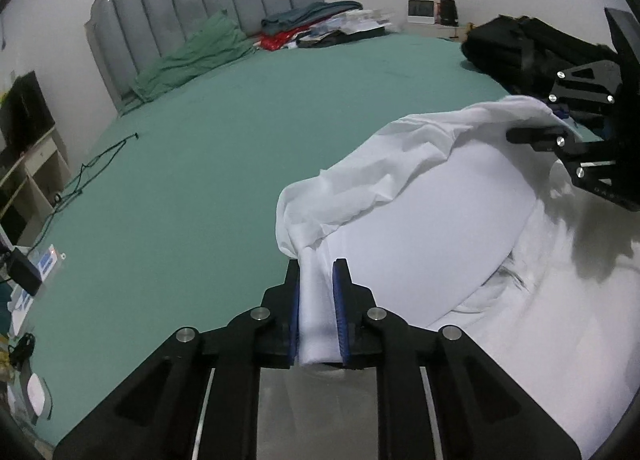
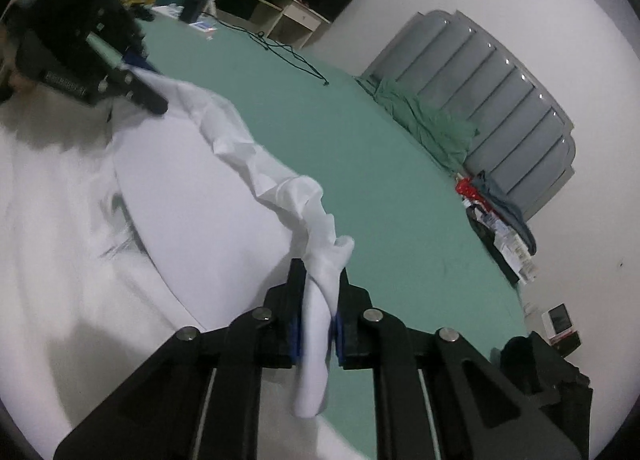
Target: Fold large clothes
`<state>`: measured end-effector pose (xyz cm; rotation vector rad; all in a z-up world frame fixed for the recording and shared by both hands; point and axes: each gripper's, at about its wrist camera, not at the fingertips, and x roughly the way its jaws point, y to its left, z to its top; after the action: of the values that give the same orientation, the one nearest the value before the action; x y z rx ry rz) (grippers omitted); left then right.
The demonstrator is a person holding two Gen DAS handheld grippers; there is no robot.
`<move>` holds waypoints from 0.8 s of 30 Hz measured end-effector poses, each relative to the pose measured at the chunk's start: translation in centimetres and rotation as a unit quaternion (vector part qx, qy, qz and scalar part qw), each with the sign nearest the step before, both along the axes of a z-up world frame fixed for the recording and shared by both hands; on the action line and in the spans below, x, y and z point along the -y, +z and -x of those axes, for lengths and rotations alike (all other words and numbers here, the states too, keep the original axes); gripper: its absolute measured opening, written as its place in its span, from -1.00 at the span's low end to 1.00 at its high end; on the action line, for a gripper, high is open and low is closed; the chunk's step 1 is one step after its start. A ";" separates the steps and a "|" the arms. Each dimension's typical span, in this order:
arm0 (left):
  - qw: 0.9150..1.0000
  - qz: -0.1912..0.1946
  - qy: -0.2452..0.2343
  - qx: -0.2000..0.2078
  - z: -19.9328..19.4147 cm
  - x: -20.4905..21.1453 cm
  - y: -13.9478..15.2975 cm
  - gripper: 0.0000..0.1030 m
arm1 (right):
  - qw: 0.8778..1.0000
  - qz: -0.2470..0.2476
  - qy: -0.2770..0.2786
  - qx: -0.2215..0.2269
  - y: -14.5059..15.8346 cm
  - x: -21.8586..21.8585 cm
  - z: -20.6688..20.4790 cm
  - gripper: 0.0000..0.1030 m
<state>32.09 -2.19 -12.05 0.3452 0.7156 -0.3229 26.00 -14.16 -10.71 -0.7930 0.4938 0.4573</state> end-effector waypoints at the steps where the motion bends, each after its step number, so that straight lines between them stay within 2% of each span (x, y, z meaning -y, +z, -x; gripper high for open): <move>1: 1.000 -0.005 -0.004 0.002 0.3 0.7 0.1 -0.69 | 1.000 -0.002 0.003 0.005 0.0 0.2 0.8 -0.70; 10: 1.000 0.010 -0.001 -0.003 6.3 -0.3 1.2 -0.68 | 0.998 0.023 0.028 0.043 0.3 1.4 7.9 -0.63; 13: 1.000 0.017 0.002 -0.016 8.8 -0.6 1.2 -0.68 | 0.998 0.040 0.044 0.022 -0.5 1.4 9.7 -0.63; 18: 0.999 0.032 0.006 -0.034 13.4 -1.1 1.5 -0.68 | 0.999 0.033 0.040 -0.009 -0.4 2.3 11.8 -0.63; 20: 0.998 0.038 0.005 -0.042 15.1 -1.3 1.7 -0.68 | 0.998 0.052 0.040 -0.015 -0.8 2.4 12.7 -0.63; 22: 0.998 0.043 0.008 -0.053 16.6 -1.4 1.7 -0.68 | 0.996 0.073 0.036 -0.018 -1.1 2.6 13.6 -0.53; 23: 0.997 0.045 0.012 -0.056 17.5 -1.6 1.6 -0.62 | 0.996 0.080 0.031 -0.023 -1.1 2.8 14.1 -0.47; 24: 0.997 0.042 0.019 -0.065 18.4 -1.8 1.5 -0.48 | 0.996 0.080 0.026 -0.027 -1.0 3.1 14.4 -0.33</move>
<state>13.70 -0.36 -10.58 0.2321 0.8330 -0.3404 11.57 -17.21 -11.72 -0.9517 0.5667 0.4916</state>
